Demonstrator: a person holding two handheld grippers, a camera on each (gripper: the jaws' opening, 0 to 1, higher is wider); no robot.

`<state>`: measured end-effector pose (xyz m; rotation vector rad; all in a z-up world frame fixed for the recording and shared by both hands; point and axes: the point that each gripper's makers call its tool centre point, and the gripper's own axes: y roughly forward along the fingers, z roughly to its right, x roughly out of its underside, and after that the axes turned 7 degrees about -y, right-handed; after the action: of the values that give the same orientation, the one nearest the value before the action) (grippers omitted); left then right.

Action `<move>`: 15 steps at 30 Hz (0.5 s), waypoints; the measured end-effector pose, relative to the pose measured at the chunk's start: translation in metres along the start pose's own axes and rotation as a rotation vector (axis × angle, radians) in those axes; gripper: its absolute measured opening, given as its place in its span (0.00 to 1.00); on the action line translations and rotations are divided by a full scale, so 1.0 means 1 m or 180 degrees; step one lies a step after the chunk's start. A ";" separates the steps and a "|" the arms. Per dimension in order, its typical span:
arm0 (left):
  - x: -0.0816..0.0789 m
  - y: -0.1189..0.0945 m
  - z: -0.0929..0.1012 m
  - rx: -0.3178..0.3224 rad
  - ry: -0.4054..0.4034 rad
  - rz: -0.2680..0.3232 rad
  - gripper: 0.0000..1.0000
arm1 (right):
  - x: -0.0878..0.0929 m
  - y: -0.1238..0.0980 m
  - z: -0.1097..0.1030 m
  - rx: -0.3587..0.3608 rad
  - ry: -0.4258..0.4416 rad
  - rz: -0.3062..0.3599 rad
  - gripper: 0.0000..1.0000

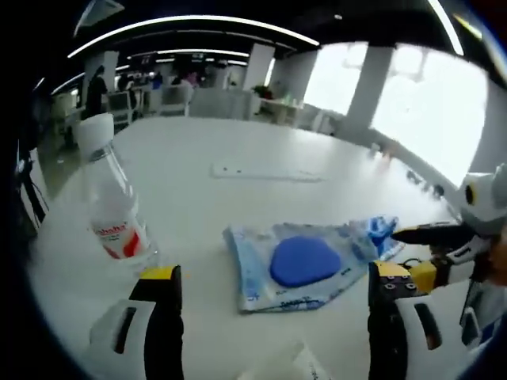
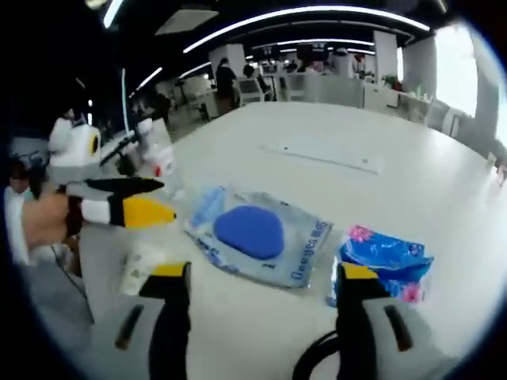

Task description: Arrange the tabletop items into an orderly group along one side of the table until the central work area is clear of visible clutter.

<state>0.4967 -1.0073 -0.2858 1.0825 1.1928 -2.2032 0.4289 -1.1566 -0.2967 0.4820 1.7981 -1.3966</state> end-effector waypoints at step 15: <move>-0.006 -0.042 0.016 0.0036 0.0050 0.0050 0.97 | -0.002 -0.042 0.001 -0.0010 0.0055 0.0121 0.89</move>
<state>0.4666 -0.9975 -0.2541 1.1120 1.1759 -2.1958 0.4010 -1.1711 -0.2683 0.5254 1.7957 -1.3674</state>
